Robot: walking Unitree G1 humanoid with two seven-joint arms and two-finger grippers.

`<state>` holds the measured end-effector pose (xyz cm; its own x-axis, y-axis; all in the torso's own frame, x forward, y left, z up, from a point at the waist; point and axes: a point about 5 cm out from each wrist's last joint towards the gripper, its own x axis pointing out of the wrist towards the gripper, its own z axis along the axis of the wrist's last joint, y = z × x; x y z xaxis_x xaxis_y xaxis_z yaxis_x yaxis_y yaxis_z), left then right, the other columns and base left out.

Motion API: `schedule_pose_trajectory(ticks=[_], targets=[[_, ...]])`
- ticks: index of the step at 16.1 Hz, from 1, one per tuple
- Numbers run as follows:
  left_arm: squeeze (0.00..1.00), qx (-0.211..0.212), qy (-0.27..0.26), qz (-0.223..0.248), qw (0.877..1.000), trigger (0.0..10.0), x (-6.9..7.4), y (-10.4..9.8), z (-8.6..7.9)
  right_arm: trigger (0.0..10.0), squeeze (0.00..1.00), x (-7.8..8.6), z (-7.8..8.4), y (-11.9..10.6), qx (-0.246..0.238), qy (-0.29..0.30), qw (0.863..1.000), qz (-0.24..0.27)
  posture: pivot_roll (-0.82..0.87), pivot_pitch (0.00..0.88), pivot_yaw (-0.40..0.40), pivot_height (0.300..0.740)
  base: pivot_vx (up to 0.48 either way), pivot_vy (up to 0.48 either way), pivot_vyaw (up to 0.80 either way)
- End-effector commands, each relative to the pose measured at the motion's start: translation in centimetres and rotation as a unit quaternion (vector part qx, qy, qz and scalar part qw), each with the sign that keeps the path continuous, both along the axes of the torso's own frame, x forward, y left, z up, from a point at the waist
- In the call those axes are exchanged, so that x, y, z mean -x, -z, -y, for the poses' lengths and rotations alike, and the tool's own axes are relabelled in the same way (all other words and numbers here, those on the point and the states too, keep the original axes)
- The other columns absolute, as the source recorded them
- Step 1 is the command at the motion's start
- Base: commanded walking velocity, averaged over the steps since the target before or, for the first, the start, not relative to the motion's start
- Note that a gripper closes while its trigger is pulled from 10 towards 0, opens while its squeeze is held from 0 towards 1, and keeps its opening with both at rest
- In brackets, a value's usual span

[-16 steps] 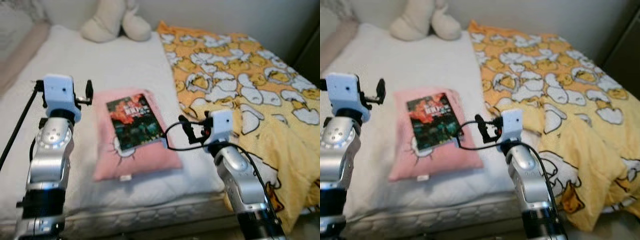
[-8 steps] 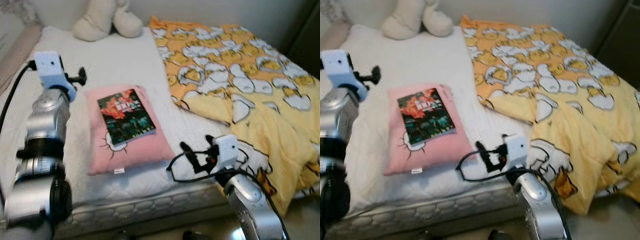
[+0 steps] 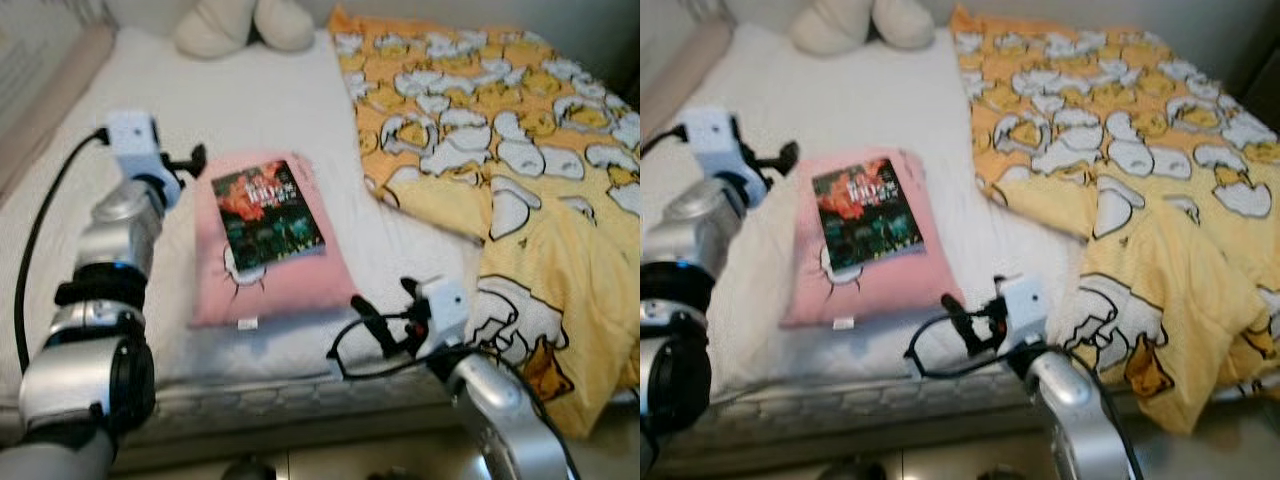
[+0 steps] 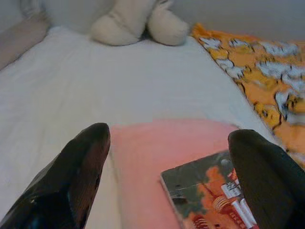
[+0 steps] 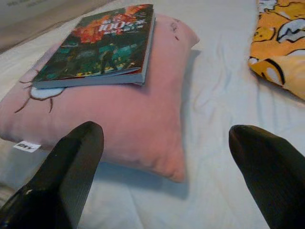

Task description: Clean up the room

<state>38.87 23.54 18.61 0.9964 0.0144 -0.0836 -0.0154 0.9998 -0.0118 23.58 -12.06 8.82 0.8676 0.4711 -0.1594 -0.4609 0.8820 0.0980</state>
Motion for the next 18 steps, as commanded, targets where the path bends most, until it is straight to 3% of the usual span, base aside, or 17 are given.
schedule_pose_trajectory(ticks=[1,2,4,7,8,10,13,14,15,16,17,18], targets=[[0.0,-0.037,-0.003,0.007,0.999,10.0,0.5,0.3,-0.7,10.0,0.0,-0.3,-0.1,-0.5,-0.001,0.0,1.0,0.008,-0.11,0.051,0.006,0.74,0.0,0.0,0.0],[0.0,-0.06,-0.002,0.018,0.998,10.0,0.7,0.3,-0.8,10.0,0.0,-0.5,-0.2,-0.6,-0.001,-0.001,1.0,0.01,-0.1,0.049,0.003,0.74,0.0,0.0,0.0],[0.0,-0.066,0.013,0.025,0.997,10.0,0.9,0.4,-0.6,10.0,0.0,-1.0,-0.4,-0.8,0.005,-0.007,1.0,0.015,-0.09,0.043,-0.005,0.74,0.0,0.48,0.0],[0.0,-0.067,0.015,0.027,0.997,10.0,0.9,0.5,-0.4,10.0,0.0,-1.4,-0.5,-0.9,0.005,-0.008,1.0,0.015,-0.09,0.041,-0.008,0.74,0.0,0.48,-0.77],[0.0,-0.035,-0.006,0.011,0.999,10.0,0.7,0.7,-0.7,10.0,0.0,-1.5,-0.5,-1.0,0.005,-0.007,1.0,0.017,-0.09,0.043,-0.011,0.74,0.0,0.0,-0.76],[0.0,-0.009,-0.007,-0.005,1.0,10.0,0.4,0.9,-0.5,10.0,0.0,-1.5,-0.6,-1.0,0.005,-0.004,1.0,0.018,-0.1,0.045,-0.01,0.74,0.0,0.0,-0.77],[0.0,0.051,0.032,-0.083,0.995,10.0,0.1,2.9,1.3,10.0,0.0,-1.7,-0.4,-1.2,0.004,0.006,1.0,0.025,-0.1,0.046,-0.008,0.74,0.0,0.0,0.0],[0.0,0.091,0.058,-0.125,0.986,10.0,0.2,3.9,2.6,10.0,0.0,-1.8,-0.3,-1.2,0.004,0.006,1.0,0.027,-0.1,0.046,-0.008,0.74,0.0,0.0,0.0],[0.0,0.093,0.069,-0.137,0.984,10.0,0.3,4.2,3.1,10.0,0.0,-1.8,-0.3,-1.3,0.005,0.006,1.0,0.027,-0.11,0.046,-0.007,0.74,0.0,0.0,0.0],[0.0,0.084,0.061,-0.137,0.985,10.0,0.3,4.2,3.0,10.0,0.0,-1.7,-0.3,-1.3,0.005,0.006,1.0,0.028,-0.11,0.046,-0.007,0.74,0.0,0.0,0.0],[0.0,0.061,0.04,-0.1,0.992,10.0,0.2,3.5,2.4,10.0,0.0,-1.7,-0.1,-1.4,0.006,0.007,1.0,0.028,-0.11,0.046,-0.007,0.74,0.0,0.0,0.0],[0.0,0.037,0.096,-0.047,0.994,10.0,0.4,2.2,3.8,10.0,0.0,-1.6,0.1,-1.3,0.007,0.009,1.0,0.027,-0.11,0.047,-0.01,0.74,0.0,0.0,0.0]])
